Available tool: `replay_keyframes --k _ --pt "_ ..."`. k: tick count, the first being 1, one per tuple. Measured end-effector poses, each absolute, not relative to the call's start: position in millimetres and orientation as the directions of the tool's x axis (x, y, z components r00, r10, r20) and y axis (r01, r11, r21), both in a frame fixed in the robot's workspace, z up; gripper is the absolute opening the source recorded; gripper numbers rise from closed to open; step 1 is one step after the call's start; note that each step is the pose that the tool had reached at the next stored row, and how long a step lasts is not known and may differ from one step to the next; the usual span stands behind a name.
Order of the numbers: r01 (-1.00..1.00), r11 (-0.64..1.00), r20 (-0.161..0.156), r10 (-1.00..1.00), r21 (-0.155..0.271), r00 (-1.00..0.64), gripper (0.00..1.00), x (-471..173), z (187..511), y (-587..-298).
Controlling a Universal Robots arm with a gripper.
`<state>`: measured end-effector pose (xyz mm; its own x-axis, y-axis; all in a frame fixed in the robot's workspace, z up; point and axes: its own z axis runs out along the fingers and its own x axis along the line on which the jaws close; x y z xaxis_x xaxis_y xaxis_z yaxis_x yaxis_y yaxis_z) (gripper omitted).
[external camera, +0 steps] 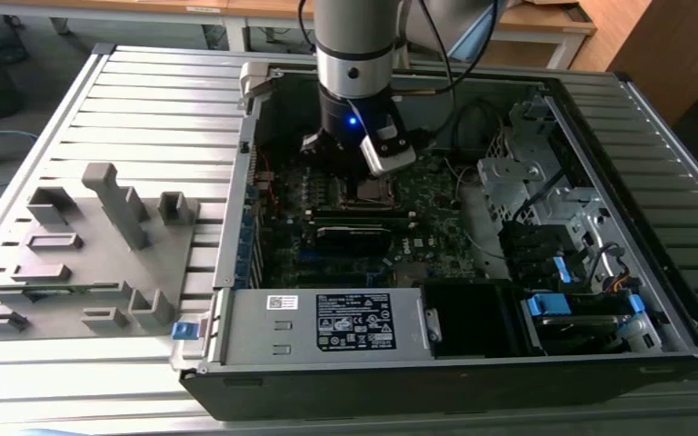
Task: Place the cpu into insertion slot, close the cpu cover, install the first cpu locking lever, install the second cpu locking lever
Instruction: 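Install the second cpu locking lever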
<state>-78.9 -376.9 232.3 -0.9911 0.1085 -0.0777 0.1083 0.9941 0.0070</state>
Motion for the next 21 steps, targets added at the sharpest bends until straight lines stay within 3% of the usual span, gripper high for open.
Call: replay_keyframes --k 21 --pt "0.108 0.994 -0.077 0.109 0.007 -0.991 0.1 -80 222 -379"
